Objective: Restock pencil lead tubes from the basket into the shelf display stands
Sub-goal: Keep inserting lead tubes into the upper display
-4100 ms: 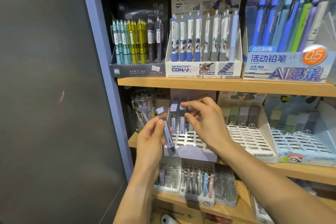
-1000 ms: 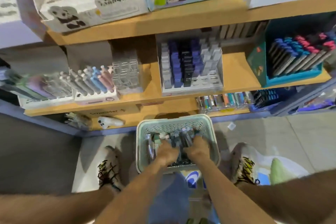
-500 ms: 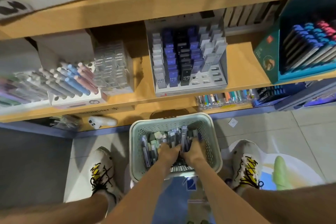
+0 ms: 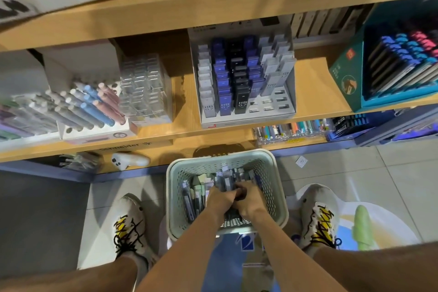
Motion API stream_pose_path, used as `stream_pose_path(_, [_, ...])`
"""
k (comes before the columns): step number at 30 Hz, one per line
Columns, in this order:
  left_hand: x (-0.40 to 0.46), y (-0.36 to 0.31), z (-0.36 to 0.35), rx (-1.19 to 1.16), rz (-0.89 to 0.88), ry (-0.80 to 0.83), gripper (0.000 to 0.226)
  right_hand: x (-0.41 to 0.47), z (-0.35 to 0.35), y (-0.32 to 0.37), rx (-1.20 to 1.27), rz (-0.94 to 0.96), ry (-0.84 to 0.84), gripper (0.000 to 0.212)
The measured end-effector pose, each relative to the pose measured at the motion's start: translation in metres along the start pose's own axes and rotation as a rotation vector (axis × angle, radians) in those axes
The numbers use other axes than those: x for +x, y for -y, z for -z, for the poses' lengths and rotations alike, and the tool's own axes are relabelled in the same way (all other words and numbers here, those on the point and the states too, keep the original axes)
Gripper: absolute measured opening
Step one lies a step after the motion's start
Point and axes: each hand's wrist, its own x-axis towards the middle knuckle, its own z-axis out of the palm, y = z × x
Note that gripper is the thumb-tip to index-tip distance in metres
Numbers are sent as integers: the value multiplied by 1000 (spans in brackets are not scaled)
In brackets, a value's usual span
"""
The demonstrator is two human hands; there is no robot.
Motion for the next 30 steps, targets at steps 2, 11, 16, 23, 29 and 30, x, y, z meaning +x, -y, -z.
stream_pose_path(2, [3,2,2,-51,12,6,61,-2,0,2,38,-19,16,55])
stream_pose_path(11, [-3,7,8,-146,15,49,49,-1,9,-2,238,-129,68,57])
stream_pose_path(16, [-16,4,13,-218,-1,82,62,-7,9,4,231,-94,122,60])
stream_pose_path(23, [-26,7,25,-253,-69,181,75,-21,11,16,311,-48,136,46])
stream_pose_path(29, [-50,-2,38,-306,-84,323,72,-37,27,37,345,30,179,43])
stream_pose_path(30, [-58,-5,41,-307,-97,326,71,-42,31,43,349,42,201,42])
